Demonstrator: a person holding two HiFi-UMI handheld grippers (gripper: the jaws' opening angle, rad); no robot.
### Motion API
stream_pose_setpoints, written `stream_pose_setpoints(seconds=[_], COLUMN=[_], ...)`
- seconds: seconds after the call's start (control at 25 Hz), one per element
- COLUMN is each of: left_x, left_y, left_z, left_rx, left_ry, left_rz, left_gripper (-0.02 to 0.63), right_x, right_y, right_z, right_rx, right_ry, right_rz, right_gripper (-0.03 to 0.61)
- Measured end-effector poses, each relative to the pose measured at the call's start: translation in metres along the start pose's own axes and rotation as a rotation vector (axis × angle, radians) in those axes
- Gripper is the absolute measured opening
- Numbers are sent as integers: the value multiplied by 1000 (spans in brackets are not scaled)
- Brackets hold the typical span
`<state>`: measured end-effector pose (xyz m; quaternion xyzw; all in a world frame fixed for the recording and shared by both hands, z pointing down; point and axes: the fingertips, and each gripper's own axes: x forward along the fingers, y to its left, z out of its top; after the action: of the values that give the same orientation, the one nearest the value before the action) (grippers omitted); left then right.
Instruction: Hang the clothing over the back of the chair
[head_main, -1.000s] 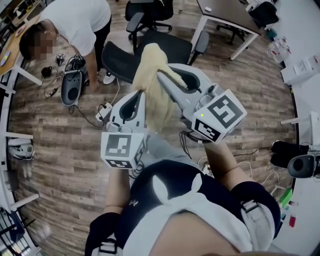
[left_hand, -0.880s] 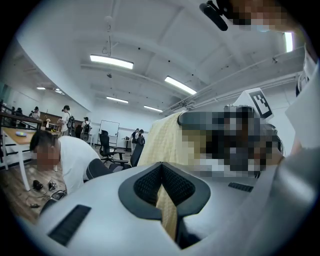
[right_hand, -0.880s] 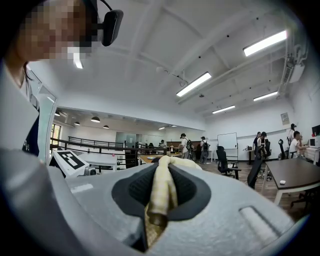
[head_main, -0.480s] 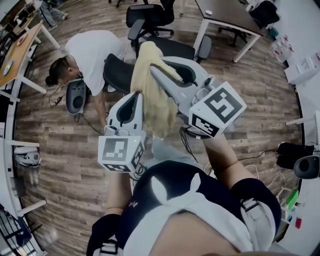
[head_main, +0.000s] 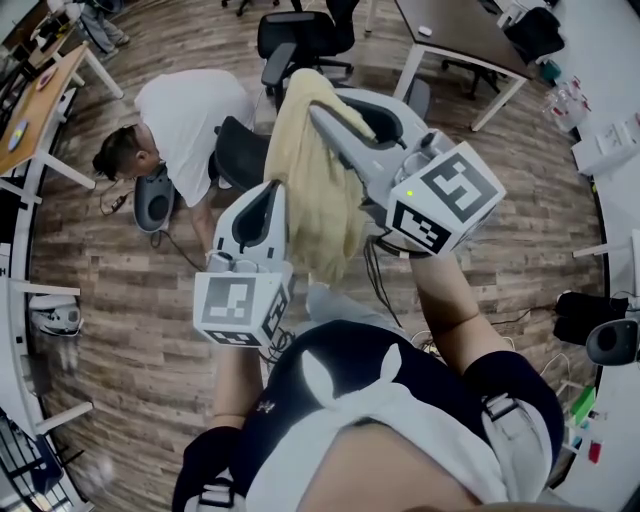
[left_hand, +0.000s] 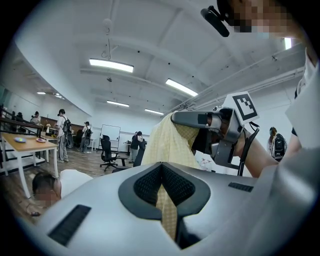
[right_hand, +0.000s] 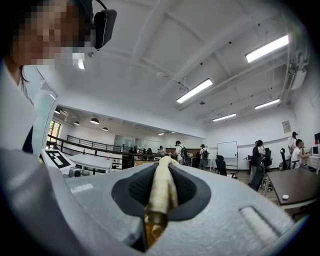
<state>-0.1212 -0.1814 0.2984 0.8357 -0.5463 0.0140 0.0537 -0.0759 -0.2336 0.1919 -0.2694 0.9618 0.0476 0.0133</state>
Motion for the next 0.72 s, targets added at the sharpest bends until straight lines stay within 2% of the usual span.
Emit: stream_pose_setpoints(seconds=[0.48,0.72], left_x=[30,49], left_y=[18,23], left_z=[-9,-10], left_rx=[-14,-12], left_ry=[40,59], left_rz=[-18,-25], left_gripper=[6,6], right_x=[37,54], right_y=[-54,-73], right_z=[-42,-63], right_rx=[24,3], right_ry=[93,154], right_rz=[-22,45], right_gripper=[48,49])
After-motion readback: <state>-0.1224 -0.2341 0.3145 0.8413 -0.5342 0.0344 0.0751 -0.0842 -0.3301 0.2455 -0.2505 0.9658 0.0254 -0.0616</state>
